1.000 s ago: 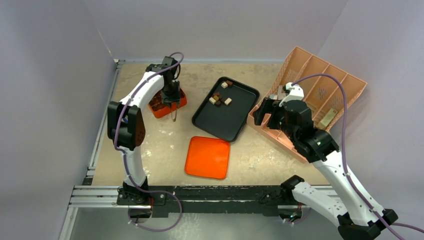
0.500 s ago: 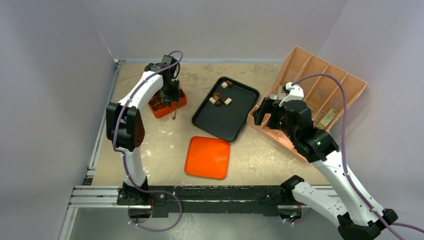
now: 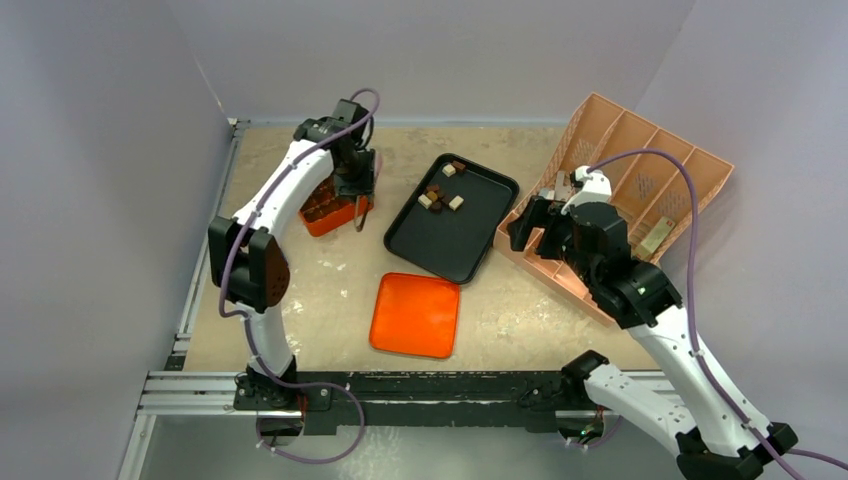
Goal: Pack the chocolate
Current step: Place the fake chocolate in the packing box.
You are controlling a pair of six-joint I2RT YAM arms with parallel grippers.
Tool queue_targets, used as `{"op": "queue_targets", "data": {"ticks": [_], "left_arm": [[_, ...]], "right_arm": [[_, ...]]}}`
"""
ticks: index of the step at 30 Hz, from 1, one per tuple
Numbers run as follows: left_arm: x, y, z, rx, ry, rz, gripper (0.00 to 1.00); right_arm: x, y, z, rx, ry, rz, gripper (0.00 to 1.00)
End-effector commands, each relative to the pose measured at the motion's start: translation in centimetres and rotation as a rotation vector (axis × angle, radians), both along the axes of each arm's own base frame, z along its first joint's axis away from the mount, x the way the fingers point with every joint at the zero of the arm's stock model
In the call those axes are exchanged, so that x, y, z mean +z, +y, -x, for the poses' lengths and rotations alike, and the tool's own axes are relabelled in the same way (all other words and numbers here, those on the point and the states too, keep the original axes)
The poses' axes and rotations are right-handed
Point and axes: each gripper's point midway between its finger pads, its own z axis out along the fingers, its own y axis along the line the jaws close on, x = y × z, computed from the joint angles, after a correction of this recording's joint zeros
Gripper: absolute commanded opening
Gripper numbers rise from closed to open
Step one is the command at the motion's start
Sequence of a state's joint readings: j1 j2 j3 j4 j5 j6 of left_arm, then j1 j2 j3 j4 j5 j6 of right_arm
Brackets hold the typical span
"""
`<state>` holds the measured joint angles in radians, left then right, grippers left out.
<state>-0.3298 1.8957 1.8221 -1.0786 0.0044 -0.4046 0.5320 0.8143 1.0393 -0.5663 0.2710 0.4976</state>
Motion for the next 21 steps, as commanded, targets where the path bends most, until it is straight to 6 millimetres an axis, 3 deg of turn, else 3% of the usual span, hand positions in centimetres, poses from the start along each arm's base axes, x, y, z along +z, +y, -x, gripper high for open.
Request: {"op": "queue_targets", "data": {"ticks": [1,14,21], "left_arm": [[3.9,-4.2,0.6,-0.1,-0.09,0.041,0.34],[0.9,-13.8,2.3,-0.28,-0.043,0.091,0.34],[-1.8,-16.8,1.3,-0.34,-0.013,0.085,0.34]], "right_arm": [[2.7,-0.2,-0.1,-0.015,-0.075,-0.043,0.96],[3.5,-1.1,0.7,-0.017,-0.093,-0.015,0.97],[3.0,-0.8,1.0,-0.007,-0.083,-0.029,0.97]]}}
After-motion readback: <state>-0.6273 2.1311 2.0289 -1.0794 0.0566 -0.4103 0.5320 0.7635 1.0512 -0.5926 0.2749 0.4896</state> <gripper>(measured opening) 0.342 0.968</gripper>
